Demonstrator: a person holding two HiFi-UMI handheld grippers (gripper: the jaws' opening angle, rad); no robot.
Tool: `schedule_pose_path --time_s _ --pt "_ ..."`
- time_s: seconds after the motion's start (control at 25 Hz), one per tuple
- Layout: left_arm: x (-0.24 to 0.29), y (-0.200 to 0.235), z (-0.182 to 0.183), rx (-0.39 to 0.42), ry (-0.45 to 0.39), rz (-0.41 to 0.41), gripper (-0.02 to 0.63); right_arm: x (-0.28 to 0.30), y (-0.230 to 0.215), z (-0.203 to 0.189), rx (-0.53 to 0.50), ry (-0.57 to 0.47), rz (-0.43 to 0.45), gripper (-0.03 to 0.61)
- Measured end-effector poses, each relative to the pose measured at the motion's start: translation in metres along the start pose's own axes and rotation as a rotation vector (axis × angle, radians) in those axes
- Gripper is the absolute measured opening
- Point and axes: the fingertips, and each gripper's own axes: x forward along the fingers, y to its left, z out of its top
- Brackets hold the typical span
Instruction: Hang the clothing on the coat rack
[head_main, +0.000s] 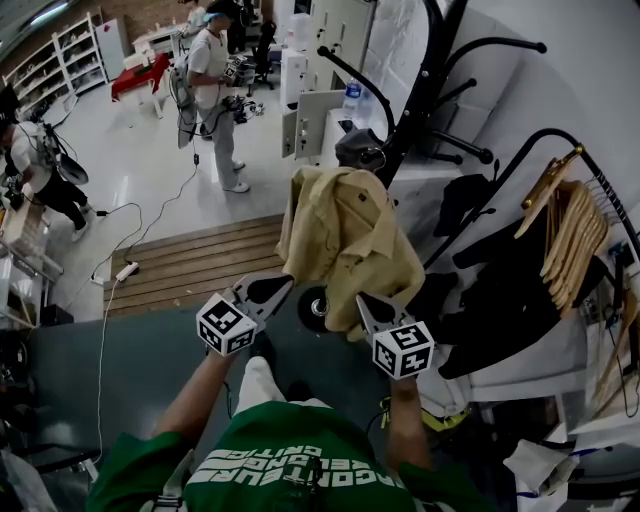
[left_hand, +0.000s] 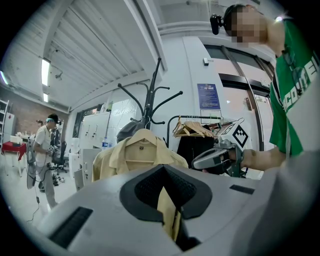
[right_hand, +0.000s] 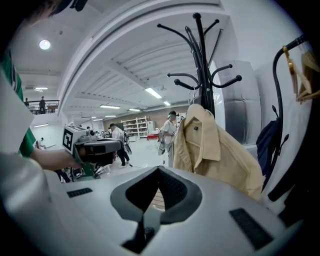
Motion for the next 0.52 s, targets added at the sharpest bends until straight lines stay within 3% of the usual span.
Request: schedule_pose_path --time_s 0.52 --pt "0.012 -0.001 0.000 0.000 0.009 -0.013 0.005 -0.001 -0.012 -0.004 0.016 0.000 -0.004 0.008"
